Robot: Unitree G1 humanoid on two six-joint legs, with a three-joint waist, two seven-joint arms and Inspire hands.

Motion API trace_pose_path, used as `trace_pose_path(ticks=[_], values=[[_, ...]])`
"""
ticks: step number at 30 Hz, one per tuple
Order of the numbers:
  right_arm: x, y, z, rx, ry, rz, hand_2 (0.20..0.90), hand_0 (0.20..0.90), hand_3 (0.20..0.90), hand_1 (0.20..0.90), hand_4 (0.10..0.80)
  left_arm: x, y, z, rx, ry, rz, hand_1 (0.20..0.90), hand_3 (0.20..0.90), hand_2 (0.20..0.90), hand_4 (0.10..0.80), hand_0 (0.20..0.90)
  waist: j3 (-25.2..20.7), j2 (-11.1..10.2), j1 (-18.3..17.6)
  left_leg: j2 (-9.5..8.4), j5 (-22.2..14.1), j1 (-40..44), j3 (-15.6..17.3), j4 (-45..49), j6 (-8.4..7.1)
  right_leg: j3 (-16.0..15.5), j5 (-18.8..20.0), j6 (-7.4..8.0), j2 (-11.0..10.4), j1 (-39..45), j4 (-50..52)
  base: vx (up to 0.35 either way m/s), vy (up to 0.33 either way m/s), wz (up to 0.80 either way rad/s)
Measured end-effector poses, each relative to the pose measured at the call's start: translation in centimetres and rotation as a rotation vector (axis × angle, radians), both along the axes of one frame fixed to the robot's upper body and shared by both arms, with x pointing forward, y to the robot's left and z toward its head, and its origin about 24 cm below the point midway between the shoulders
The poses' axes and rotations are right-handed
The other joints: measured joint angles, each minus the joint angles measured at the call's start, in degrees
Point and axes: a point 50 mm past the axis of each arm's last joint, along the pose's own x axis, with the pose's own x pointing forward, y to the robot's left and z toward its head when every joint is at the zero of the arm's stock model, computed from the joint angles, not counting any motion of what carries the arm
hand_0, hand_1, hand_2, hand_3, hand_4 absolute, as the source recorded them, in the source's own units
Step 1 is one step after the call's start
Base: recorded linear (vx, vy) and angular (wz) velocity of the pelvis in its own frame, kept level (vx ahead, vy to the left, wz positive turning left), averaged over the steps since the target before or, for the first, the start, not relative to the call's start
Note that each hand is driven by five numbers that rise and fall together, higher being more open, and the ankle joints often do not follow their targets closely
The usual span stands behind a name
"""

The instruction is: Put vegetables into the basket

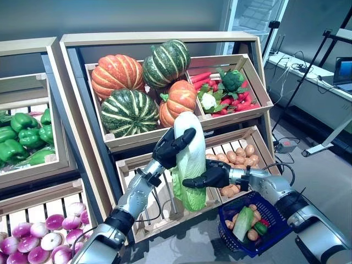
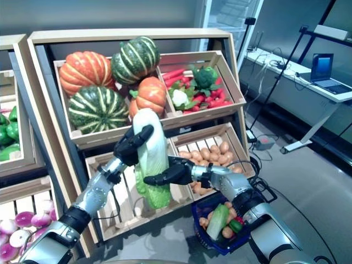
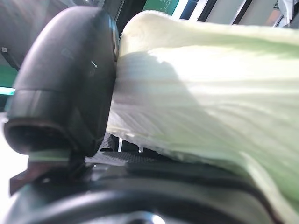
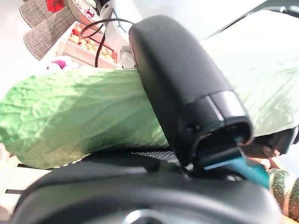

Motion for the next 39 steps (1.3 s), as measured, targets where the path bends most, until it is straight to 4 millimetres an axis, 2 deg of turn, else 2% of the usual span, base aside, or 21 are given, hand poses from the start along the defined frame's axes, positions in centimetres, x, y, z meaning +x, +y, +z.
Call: trace_pose_path(ticks=[15, 16, 17, 22, 27, 31, 33, 36, 39], values=[[0.1, 0.1, -0.1, -0.015, -0.009, -0.027, 0.3, 0.3, 0.3, 0.3, 0.4, 0.1, 0.3, 0.1, -0.012, 0.002, 0.02, 0.3, 0.3, 0.3, 0.4, 0.3, -0.2, 0.3, -0.6, 0.0, 0.0, 0.0, 0.1, 0.0, 0.03, 0.1, 0.0, 0.01, 0.0, 0.0, 0.0, 0.0, 0.0, 0.0], [0.1, 0.1, -0.1, -0.015, -0.008, -0.028, 0.3, 0.3, 0.3, 0.3, 0.4, 0.1, 0.3, 0.1, -0.005, 0.002, 0.022, 0.505, 0.505, 0.505, 0.536, 0.505, -0.2, 0.3, -0.6, 0.0, 0.0, 0.0, 0.1, 0.0, 0.03, 0.1, 0.0, 0.01, 0.0, -0.1, 0.0, 0.0, 0.0, 0.0], [0.1, 0.1, -0.1, -0.017, -0.007, -0.033, 0.3, 0.3, 0.3, 0.3, 0.4, 0.2, 0.3, 0.1, 0.0, 0.006, 0.027, 0.9, 0.9, 0.9, 0.8, 0.9, -0.2, 0.3, -0.6, -0.01, 0.0, 0.0, 0.1, 0.0, 0.03, 0.1, 0.0, 0.02, 0.0, -0.1, 0.0, 0.0, 0.0, 0.0], [-0.5, -0.7, -1.3, -0.018, 0.028, -0.109, 0.3, 0.3, 0.3, 0.3, 0.4, 0.1, 0.8, -0.2, 0.092, 0.02, 0.057, 0.9, 0.9, 0.9, 0.8, 0.9, -0.2, 0.3, -0.6, -0.02, 0.0, -0.1, 0.4, 0.0, 0.04, 0.3, 0.0, 0.03, 0.0, -0.3, 0.0, -0.002, 0.003, -0.01], [-2.6, -2.9, -4.4, -0.028, 0.138, -0.246, 0.3, 0.3, 0.3, 0.3, 0.4, -0.8, 1.5, -1.6, 0.212, 0.053, 0.066, 0.9, 0.9, 0.9, 0.8, 0.9, -0.2, 0.6, -0.8, -0.04, -0.1, -0.3, 1.6, 0.0, 0.14, 1.5, 0.1, 0.1, 0.0, -1.3, 0.0, -0.018, 0.01, -0.11], [-4.6, -6.1, -7.2, -0.05, 0.248, -0.411, 0.3, 0.3, 0.3, 0.3, 0.4, -1.9, 2.5, -3.1, 0.284, 0.104, 0.089, 0.9, 0.9, 0.9, 0.8, 0.9, -0.1, 0.7, -1.2, -0.06, -0.1, -0.4, 2.0, 0.0, 0.21, 2.0, 0.2, 0.11, 0.0, -1.8, 0.0, -0.017, 0.0, -0.07], [-5.4, -8.8, -8.2, -0.074, 0.286, -0.551, 0.3, 0.3, 0.3, 0.3, 0.4, -2.1, 3.7, -3.4, 0.291, 0.128, 0.142, 0.9, 0.9, 0.9, 0.8, 0.9, 0.1, 0.9, -1.5, -0.07, -0.2, -0.4, 2.4, 0.0, 0.22, 2.4, 0.3, 0.13, 0.0, -2.0, 0.0, -0.011, -0.005, -0.08], [-6.2, -12.6, -8.4, -0.114, 0.283, -0.687, 0.3, 0.3, 0.3, 0.3, 0.4, -2.3, 6.7, -3.6, 0.296, 0.148, 0.277, 0.9, 0.9, 0.9, 0.8, 0.9, 1.0, 1.6, -2.0, -0.09, -0.2, 0.0, 3.0, -0.1, 0.25, 3.0, 0.5, 0.21, 0.0, -2.0, -0.1, -0.003, -0.015, -0.1], [-7.2, -15.0, -8.4, -0.131, 0.275, -0.777, 0.3, 0.3, 0.3, 0.3, 0.4, -2.3, 9.1, -3.7, 0.349, 0.161, 0.369, 0.9, 0.9, 0.9, 0.8, 0.9, 1.5, 1.9, -2.5, -0.02, -0.2, 0.0, 3.2, -0.1, 0.25, 3.2, 0.5, 0.17, 0.1, -2.1, -0.2, -0.005, -0.011, -0.02]])
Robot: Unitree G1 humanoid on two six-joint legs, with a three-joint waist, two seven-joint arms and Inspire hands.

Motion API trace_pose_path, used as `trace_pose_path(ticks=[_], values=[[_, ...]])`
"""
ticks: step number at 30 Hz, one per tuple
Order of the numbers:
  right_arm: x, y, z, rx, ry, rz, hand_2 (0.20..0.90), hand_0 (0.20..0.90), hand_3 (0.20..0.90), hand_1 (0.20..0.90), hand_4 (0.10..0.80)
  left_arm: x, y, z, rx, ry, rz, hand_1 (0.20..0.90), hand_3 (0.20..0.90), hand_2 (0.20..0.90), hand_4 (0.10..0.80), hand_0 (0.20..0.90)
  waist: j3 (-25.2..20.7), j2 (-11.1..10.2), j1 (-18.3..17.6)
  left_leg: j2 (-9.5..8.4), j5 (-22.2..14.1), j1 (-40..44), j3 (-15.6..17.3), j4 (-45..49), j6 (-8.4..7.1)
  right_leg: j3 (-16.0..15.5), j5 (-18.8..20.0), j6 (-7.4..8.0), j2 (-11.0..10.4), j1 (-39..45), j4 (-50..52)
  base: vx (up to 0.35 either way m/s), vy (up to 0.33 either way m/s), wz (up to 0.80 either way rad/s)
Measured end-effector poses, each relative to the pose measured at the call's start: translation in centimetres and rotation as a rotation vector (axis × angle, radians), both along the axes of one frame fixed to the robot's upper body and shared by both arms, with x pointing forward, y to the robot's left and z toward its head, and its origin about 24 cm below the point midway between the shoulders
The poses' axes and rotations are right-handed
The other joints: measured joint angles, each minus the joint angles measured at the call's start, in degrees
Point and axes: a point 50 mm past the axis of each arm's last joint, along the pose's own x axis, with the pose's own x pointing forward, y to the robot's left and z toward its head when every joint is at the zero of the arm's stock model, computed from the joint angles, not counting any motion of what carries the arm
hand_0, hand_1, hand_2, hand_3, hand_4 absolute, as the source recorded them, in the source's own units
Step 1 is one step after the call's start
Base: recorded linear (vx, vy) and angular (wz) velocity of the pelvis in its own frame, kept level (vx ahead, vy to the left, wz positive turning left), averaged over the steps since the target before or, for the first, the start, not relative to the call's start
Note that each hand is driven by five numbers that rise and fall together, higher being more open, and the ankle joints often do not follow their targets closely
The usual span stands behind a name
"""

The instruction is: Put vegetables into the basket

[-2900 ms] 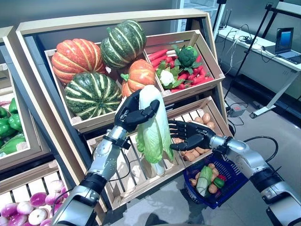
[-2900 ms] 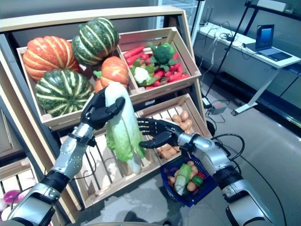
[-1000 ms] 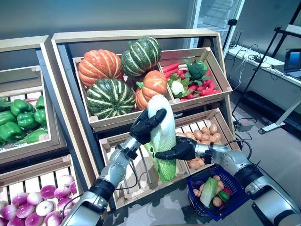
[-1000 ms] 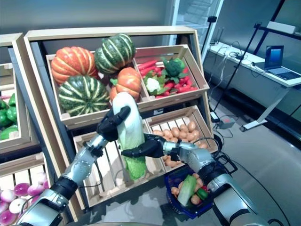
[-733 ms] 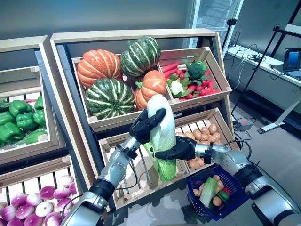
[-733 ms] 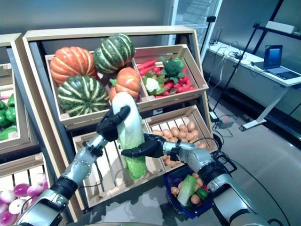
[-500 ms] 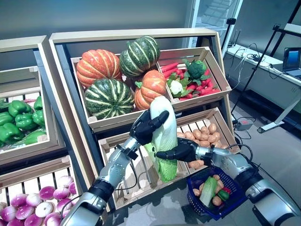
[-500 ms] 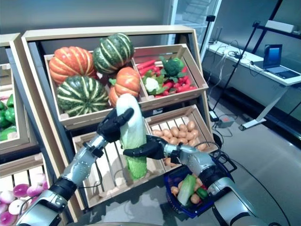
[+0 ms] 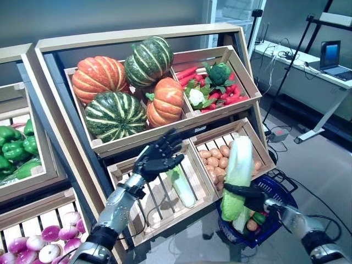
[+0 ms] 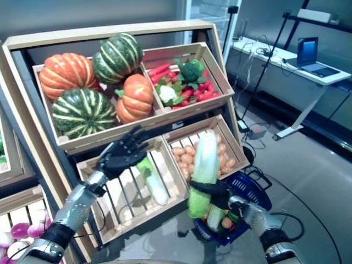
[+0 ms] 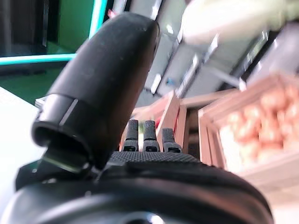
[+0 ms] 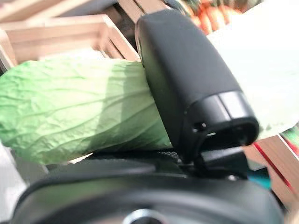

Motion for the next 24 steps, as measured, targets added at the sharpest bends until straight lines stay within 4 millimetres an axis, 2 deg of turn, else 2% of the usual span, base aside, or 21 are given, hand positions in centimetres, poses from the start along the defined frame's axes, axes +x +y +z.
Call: trace_pose_path(ticks=[5, 10, 12, 13, 14, 16, 17, 18, 19, 20, 23, 24], values=[[-1.7, -1.7, -0.7, -0.01, 0.023, -0.088, 0.3, 0.3, 0.3, 0.3, 0.4, -0.1, 1.4, -0.1, 0.068, 0.013, 0.066, 0.9, 0.9, 0.9, 0.8, 0.9, 0.8, 0.1, -0.4, -0.09, 0.0, 0.1, 0.2, 0.0, 0.0, 0.2, 0.1, 0.02, 0.0, -0.1, 0.0, 0.004, -0.004, -0.01], [-3.2, -3.8, -2.0, -0.055, 0.115, -0.247, 0.3, 0.3, 0.3, 0.3, 0.4, -0.6, 2.6, -1.7, 0.296, 0.09, 0.149, 0.9, 0.9, 0.9, 0.8, 0.9, 1.1, 0.5, 0.0, -0.17, -0.2, 0.4, 1.6, 0.0, 0.0, 1.3, 0.2, 0.08, 0.0, -0.5, 0.1, -0.045, -0.02, -0.11], [-3.6, -5.1, -2.5, -0.095, 0.172, -0.36, 0.3, 0.3, 0.3, 0.3, 0.4, -0.7, 3.2, -1.8, 0.459, 0.09, 0.196, 0.9, 0.9, 0.9, 0.8, 0.9, 2.3, 0.5, 0.3, -0.31, -0.2, 0.1, 1.7, 0.3, 0.01, 1.5, 0.5, 0.01, -0.1, -0.9, 0.4, -0.302, -0.037, -0.09], [-3.4, -5.9, -2.5, -0.112, 0.198, -0.438, 0.3, 0.3, 0.3, 0.3, 0.4, -0.2, 3.6, -1.3, 0.575, 0.062, 0.22, 0.9, 0.9, 0.9, 0.8, 0.9, 4.3, 0.4, 0.3, -0.19, -0.8, -1.8, 1.5, 2.7, 0.02, 1.6, 0.3, -0.22, -0.4, -2.8, 2.5, -0.392, -0.058, -0.06], [-2.3, -6.4, -1.9, -0.133, 0.205, -0.498, 0.3, 0.3, 0.3, 0.3, 0.4, 1.1, 4.2, 0.1, 0.71, 0.008, 0.242, 0.9, 0.9, 0.9, 0.8, 0.9, 7.0, 0.2, 0.3, 0.14, -2.0, -6.3, 1.4, 7.7, 0.3, 1.5, -0.5, -0.79, -1.0, -7.4, 7.1, -0.359, -0.063, -0.1], [0.3, -6.7, -0.4, -0.157, 0.178, -0.543, 0.3, 0.3, 0.3, 0.3, 0.4, 3.2, 5.1, 2.9, 0.868, -0.08, 0.294, 0.9, 0.9, 0.9, 0.8, 0.9, 11.6, 0.0, 0.5, 0.72, -3.8, -12.4, 1.0, 14.4, 0.69, 1.5, -1.5, -1.57, -1.9, -13.3, 13.0, -0.235, -0.051, -0.1], [1.0, -6.7, 0.1, -0.164, 0.168, -0.549, 0.3, 0.3, 0.3, 0.3, 0.4, 3.7, 5.3, 3.6, 0.912, -0.105, 0.324, 0.9, 0.9, 0.9, 0.8, 0.9, 12.9, -0.1, 0.3, 0.9, -4.5, -14.4, 0.6, 17.0, 0.8, 1.4, -2.2, -1.83, -2.3, -15.3, 15.6, -0.255, -0.043, 0.01], [2.1, -6.8, 1.0, -0.181, 0.144, -0.554, 0.3, 0.3, 0.3, 0.3, 0.4, 4.7, 5.3, 5.3, 0.979, -0.171, 0.37, 0.9, 0.9, 0.9, 0.8, 0.9, 15.8, -0.1, 0.1, 1.27, -6.4, -17.0, -0.3, 21.9, 0.97, 1.4, -4.1, -2.09, -3.2, -17.7, 20.4, -0.182, -0.018, 0.05], [2.5, -6.7, 1.2, -0.189, 0.143, -0.558, 0.3, 0.3, 0.3, 0.3, 0.4, 5.1, 5.0, 6.1, 1.019, -0.221, 0.4, 0.9, 0.9, 0.9, 0.8, 0.9, 17.2, 0.0, 0.3, 1.65, -7.6, -19.2, -0.6, 25.6, 1.15, 1.4, -5.6, -2.35, -3.7, -20.1, 24.6, -0.21, -0.019, 0.04], [2.9, -6.7, 1.6, -0.19, 0.134, -0.566, 0.3, 0.3, 0.3, 0.3, 0.4, 5.4, 4.8, 7.1, 1.069, -0.291, 0.422, 0.9, 0.9, 0.9, 0.8, 0.9, 18.3, 0.1, 0.3, 2.23, -10.4, -22.5, -1.4, 30.5, 1.34, 1.1, -7.9, -2.66, -4.8, -23.1, 28.9, -0.141, 0.001, 0.05], [3.7, -6.9, 2.4, -0.168, 0.123, -0.628, 0.3, 0.3, 0.3, 0.3, 0.4, 5.9, 4.1, 8.7, 1.137, -0.41, 0.471, 0.9, 0.9, 0.9, 0.8, 0.9, 20.5, 0.6, 0.3, 2.7, -11.5, -28.0, -2.7, 35.7, 1.98, 1.2, -9.1, -3.05, -6.0, -28.2, 34.7, -0.104, 0.009, 0.1], [4.0, -6.9, 2.6, -0.162, 0.12, -0.644, 0.3, 0.3, 0.3, 0.3, 0.4, 6.1, 4.0, 9.3, 1.162, -0.446, 0.486, 0.9, 0.9, 0.9, 0.8, 0.9, 21.9, 0.4, 0.3, 2.67, -12.0, -29.9, -3.2, 38.2, 1.96, 1.4, -10.6, -3.46, -6.9, -30.3, 38.1, -0.109, 0.014, 0.15]])
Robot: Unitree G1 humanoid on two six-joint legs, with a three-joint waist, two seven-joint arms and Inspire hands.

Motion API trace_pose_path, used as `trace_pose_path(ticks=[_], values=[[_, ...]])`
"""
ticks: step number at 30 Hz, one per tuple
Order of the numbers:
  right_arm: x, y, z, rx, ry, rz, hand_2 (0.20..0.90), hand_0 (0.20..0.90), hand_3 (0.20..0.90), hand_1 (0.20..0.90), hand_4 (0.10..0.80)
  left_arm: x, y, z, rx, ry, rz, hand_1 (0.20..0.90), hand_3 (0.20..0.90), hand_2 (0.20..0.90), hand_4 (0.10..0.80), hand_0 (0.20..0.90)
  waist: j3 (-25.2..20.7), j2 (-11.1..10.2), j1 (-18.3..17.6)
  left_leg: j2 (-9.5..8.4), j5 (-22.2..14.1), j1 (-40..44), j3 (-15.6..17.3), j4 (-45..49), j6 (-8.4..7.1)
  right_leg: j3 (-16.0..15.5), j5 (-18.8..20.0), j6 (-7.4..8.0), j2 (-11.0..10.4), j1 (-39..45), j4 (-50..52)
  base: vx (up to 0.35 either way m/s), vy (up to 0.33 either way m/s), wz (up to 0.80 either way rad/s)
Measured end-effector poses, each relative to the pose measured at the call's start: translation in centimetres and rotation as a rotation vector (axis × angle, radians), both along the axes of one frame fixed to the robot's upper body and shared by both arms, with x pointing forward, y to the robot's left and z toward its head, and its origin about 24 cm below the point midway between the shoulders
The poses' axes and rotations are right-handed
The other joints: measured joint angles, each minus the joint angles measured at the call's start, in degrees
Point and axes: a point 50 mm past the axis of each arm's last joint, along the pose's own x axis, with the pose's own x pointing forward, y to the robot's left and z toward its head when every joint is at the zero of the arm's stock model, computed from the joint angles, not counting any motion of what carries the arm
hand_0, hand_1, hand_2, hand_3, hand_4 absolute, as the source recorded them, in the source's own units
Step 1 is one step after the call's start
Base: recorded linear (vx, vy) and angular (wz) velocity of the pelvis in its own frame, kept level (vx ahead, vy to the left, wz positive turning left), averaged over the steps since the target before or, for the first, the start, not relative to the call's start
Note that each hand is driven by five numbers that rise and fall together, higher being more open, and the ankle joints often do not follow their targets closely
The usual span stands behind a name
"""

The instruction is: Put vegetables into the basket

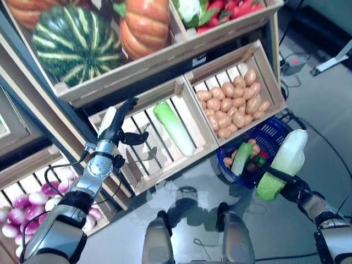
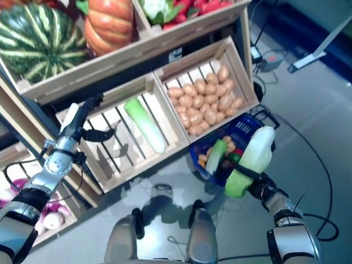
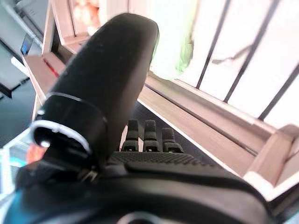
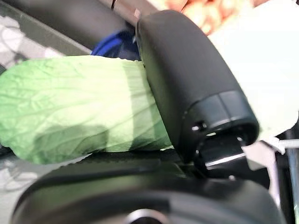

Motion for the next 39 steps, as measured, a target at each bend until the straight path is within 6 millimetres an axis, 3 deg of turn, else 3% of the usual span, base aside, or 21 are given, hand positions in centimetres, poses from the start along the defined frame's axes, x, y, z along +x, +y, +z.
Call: trace_pose_path(ticks=[4, 8, 11, 12, 13, 19, 25, 31, 39], values=[[1.4, -0.1, 1.4, -0.013, -0.02, -0.027, 0.3, 0.3, 0.3, 0.3, 0.4, 0.2, -0.5, 0.6, 0.083, -0.06, 0.004, 0.9, 0.9, 0.9, 0.8, 0.9, 2.8, 1.1, 0.0, 0.05, -0.7, -4.3, -1.8, 4.1, -0.21, -0.2, -1.1, -0.37, -0.7, -3.9, 4.2, -0.082, 0.023, 0.05], [2.4, -0.9, 3.1, -0.027, -0.043, -0.04, 0.3, 0.3, 0.3, 0.3, 0.4, 0.2, -1.7, 2.3, 0.298, -0.155, -0.084, 0.9, 0.9, 0.9, 0.8, 0.9, 4.0, 1.2, -0.1, -0.11, -4.1, -10.0, -3.2, 12.9, -0.23, 0.6, -5.3, -1.06, -3.1, -9.8, 14.0, -0.042, 0.024, 0.12], [2.6, -1.7, 4.2, -0.049, -0.061, -0.052, 0.3, 0.3, 0.3, 0.3, 0.4, 0.0, -1.9, 3.3, 0.355, -0.226, -0.091, 0.9, 0.9, 0.9, 0.8, 0.9, 4.2, 1.5, -0.1, -0.33, -6.2, -11.9, -3.4, 17.6, 0.07, 1.8, -7.7, -0.93, -4.4, -12.2, 19.2, -0.014, 0.056, 0.04], [2.7, -2.1, 4.7, -0.06, -0.071, -0.056, 0.568, 0.568, 0.568, 0.568, 0.579, 0.0, -1.9, 3.7, 0.362, -0.258, -0.085, 0.9, 0.9, 0.9, 0.8, 0.9, 4.4, 2.0, -0.2, -0.39, -7.0, -12.7, -3.3, 19.3, 0.09, 2.2, -8.5, -0.77, -4.7, -13.0, 20.8, 0.042, 0.077, 0.02], [2.8, -2.6, 5.3, -0.075, -0.08, -0.063, 0.9, 0.9, 0.9, 0.9, 0.8, 0.1, -1.8, 4.4, 0.378, -0.29, -0.082, 0.9, 0.9, 0.9, 0.8, 0.9, 4.5, 2.1, -0.1, -0.43, -8.3, -13.8, -3.5, 21.4, 0.01, 2.9, -9.7, -0.41, -5.3, -14.5, 23.1, 0.059, 0.052, 0.06], [3.3, -3.7, 7.4, -0.113, -0.107, -0.064, 0.9, 0.9, 0.9, 0.9, 0.8, 0.2, -2.1, 6.8, 0.383, -0.398, -0.078, 0.9, 0.9, 0.9, 0.8, 0.9, 4.8, 3.0, -0.5, 0.0, -12.2, -18.3, -4.9, 30.3, -0.21, 4.7, -13.9, -0.61, -6.6, -18.9, 32.3, -0.01, 0.021, 0.06], [3.6, -4.4, 8.9, -0.128, -0.138, -0.076, 0.9, 0.9, 0.9, 0.9, 0.8, 0.1, -2.2, 7.5, 0.461, -0.44, -0.095, 0.9, 0.9, 0.9, 0.8, 0.9, 4.9, 3.3, -1.3, 0.13, -14.0, -21.8, -6.4, 34.9, -0.84, 4.9, -16.4, -1.08, -7.2, -22.1, 37.3, -0.019, -0.008, 0.05], [4.8, -4.9, 11.8, -0.127, -0.219, -0.089, 0.9, 0.9, 0.9, 0.9, 0.8, 0.3, -2.8, 8.5, 0.581, -0.49, -0.137, 0.9, 0.9, 0.9, 0.8, 0.9, 4.9, 3.3, -1.5, 0.86, -14.1, -23.8, -6.8, 36.3, -1.07, 5.1, -16.7, -1.58, -6.9, -24.5, 38.9, -0.034, -0.021, -0.03], [5.7, -5.0, 14.3, -0.163, -0.259, -0.06, 0.9, 0.9, 0.9, 0.9, 0.8, 0.8, -3.0, 11.6, 0.706, -0.586, -0.15, 0.9, 0.9, 0.9, 0.8, 0.9, 4.8, 3.4, -1.5, 1.87, -14.4, -23.9, -6.8, 36.3, -1.53, 5.1, -16.8, -1.6, -5.7, -24.6, 38.6, 0.013, -0.009, -0.04]])
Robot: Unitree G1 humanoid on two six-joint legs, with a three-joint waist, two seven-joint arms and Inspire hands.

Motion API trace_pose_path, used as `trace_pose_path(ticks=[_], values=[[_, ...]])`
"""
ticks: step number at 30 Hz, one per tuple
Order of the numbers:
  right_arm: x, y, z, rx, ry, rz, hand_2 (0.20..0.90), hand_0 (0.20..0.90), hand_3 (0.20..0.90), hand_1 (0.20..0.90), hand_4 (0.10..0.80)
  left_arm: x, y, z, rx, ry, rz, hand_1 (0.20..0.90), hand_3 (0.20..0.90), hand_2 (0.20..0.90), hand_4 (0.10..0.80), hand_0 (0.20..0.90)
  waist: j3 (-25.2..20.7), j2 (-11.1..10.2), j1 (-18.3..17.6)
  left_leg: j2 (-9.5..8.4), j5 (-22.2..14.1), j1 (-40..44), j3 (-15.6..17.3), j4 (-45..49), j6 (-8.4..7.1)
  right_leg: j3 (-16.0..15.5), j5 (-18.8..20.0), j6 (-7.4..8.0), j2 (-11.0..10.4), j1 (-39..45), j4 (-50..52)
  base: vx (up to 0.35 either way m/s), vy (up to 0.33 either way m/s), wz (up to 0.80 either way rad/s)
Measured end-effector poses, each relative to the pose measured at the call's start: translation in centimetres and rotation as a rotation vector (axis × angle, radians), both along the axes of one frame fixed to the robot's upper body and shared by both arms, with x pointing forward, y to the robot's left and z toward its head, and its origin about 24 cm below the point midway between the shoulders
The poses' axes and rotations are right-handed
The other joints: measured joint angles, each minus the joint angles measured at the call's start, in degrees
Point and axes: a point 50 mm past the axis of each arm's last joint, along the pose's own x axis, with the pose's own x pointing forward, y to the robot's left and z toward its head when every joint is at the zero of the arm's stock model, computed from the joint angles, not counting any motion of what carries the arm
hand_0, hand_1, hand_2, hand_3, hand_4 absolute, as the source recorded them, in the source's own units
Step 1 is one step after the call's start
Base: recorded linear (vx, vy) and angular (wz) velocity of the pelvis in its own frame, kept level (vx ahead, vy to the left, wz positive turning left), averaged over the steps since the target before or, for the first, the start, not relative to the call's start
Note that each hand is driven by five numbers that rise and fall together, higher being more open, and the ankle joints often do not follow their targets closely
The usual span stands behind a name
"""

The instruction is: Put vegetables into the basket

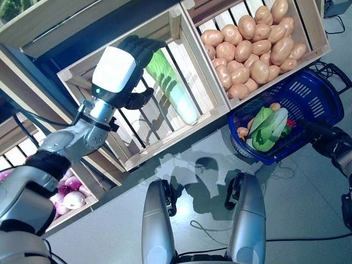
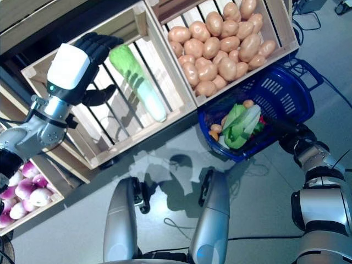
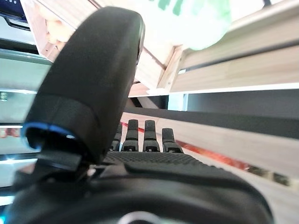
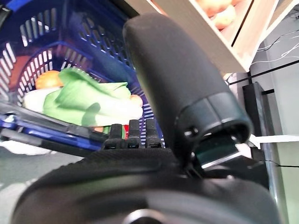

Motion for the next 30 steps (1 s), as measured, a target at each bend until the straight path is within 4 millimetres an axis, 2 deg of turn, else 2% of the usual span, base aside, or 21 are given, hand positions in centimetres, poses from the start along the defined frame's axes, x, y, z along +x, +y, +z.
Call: trace_pose_path(ticks=[4, 10, 15, 19, 25, 30], values=[[0.1, 0.1, 0.2, -0.01, -0.007, 0.025, 0.9, 0.9, 0.9, 0.9, 0.8, -0.1, 0.1, 0.3, 0.115, -0.019, 0.0, 0.9, 0.9, 0.9, 0.8, 0.9, 0.0, 0.0, -0.2, 0.29, -0.2, 0.3, 0.3, -0.1, -0.27, 0.1, 0.1, 0.13, 0.1, 0.0, -0.1, 0.014, 0.005, -0.04], [0.3, 0.2, 0.5, -0.027, 0.0, 0.041, 0.9, 0.9, 0.9, 0.9, 0.8, 0.5, -1.1, -0.1, 0.422, -0.005, -0.03, 0.9, 0.9, 0.9, 0.8, 0.9, 0.0, 0.1, -0.5, 0.36, -0.5, 0.2, 0.7, 0.0, -0.01, 0.4, 0.1, 0.27, 0.1, -0.2, -0.3, 0.012, 0.04, -0.02], [0.8, 0.5, 1.3, -0.045, -0.002, 0.062, 0.9, 0.9, 0.9, 0.9, 0.8, 1.0, -1.8, -0.6, 0.569, 0.093, -0.02, 0.9, 0.9, 0.9, 0.8, 0.9, -0.1, 0.1, -1.6, 0.44, -0.7, -0.8, 1.8, 0.5, 0.4, 1.8, 0.4, 0.63, 0.3, -2.2, -0.2, 0.003, 0.051, -0.07], [0.6, 0.4, 1.0, -0.051, 0.02, 0.059, 0.9, 0.9, 0.9, 0.9, 0.8, 1.4, -1.4, -1.1, 0.555, 0.181, 0.034, 0.9, 0.9, 0.9, 0.8, 0.9, -0.1, 0.1, -2.4, 1.11, -1.3, -1.0, 2.3, 0.9, 0.31, 2.1, 0.6, 0.92, 0.8, -2.8, -0.2, 0.006, 0.033, -0.1], [0.4, 0.2, 0.8, -0.053, 0.035, 0.053, 0.9, 0.9, 0.9, 0.9, 0.8, 1.8, -0.2, -0.9, 0.532, 0.2, 0.1, 0.9, 0.9, 0.9, 0.8, 0.9, 0.0, 0.2, -2.8, 1.51, -1.4, -2.3, 2.6, 0.9, 0.14, 2.5, 0.8, 0.93, 1.6, -4.4, -0.2, -0.031, 0.006, -0.04], [0.4, 0.3, 0.8, -0.052, 0.027, 0.066, 0.9, 0.9, 0.9, 0.9, 0.8, 2.3, -0.7, -1.4, 0.52, 0.201, 0.1, 0.9, 0.9, 0.9, 0.8, 0.9, 0.1, 0.4, -2.8, 2.11, -1.6, -4.9, 2.4, 2.2, 0.37, 2.5, 1.4, 0.83, 2.1, -6.8, 0.0, -0.057, 0.012, -0.04]])
